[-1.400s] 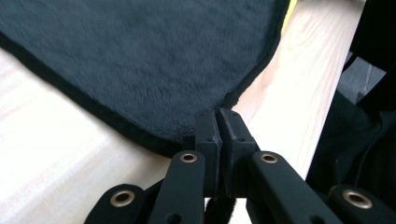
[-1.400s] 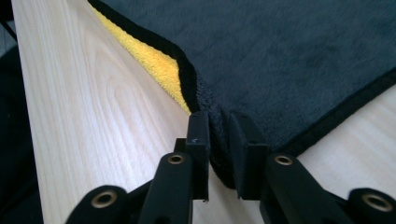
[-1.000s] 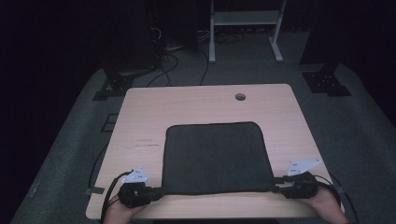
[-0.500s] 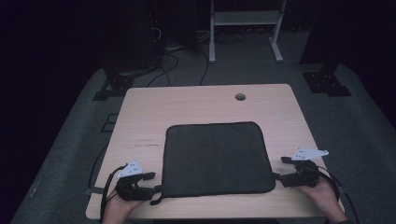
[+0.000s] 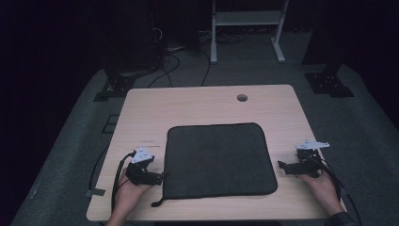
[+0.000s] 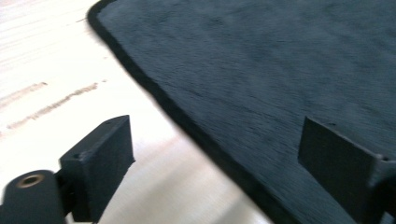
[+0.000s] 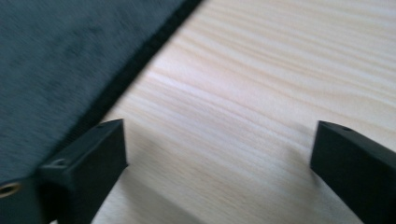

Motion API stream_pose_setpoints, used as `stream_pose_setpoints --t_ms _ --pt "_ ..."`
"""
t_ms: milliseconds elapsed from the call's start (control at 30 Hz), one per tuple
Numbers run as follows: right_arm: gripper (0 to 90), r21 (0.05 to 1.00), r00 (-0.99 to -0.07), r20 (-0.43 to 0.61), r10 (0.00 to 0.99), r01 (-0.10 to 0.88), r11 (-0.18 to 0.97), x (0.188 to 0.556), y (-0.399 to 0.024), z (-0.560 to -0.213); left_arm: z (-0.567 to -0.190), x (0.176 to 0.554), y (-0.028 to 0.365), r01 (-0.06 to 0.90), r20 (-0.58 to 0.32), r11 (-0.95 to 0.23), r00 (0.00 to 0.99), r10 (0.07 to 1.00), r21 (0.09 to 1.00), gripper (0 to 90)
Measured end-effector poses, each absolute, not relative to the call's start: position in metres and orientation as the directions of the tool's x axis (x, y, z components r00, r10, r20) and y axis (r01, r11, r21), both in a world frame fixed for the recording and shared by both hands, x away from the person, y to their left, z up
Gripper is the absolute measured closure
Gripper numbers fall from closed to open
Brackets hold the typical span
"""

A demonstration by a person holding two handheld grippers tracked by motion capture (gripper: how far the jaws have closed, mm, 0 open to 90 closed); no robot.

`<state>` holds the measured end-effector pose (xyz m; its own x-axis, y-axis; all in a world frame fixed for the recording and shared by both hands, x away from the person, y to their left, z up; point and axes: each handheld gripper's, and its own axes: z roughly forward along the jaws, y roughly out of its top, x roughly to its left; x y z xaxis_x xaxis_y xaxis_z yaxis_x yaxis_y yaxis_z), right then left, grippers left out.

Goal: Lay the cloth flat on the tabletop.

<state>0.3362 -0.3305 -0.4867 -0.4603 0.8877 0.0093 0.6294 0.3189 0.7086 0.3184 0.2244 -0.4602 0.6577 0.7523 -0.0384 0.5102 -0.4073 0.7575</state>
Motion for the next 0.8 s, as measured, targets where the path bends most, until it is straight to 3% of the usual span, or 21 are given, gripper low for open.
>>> stream_pose_setpoints --t_ms 667,800 --pt "1.5 0.716 -0.449 0.009 0.893 0.627 0.308 0.337 -0.334 -0.488 -0.474 0.371 0.218 0.582 0.014 -0.39 0.545 0.839 0.713 6.9" --pt "1.5 0.715 -0.451 0.011 0.892 0.628 0.308 0.337 -0.334 -0.488 -0.478 0.374 0.219 0.595 0.013 -0.384 0.532 0.847 0.706 10.8"
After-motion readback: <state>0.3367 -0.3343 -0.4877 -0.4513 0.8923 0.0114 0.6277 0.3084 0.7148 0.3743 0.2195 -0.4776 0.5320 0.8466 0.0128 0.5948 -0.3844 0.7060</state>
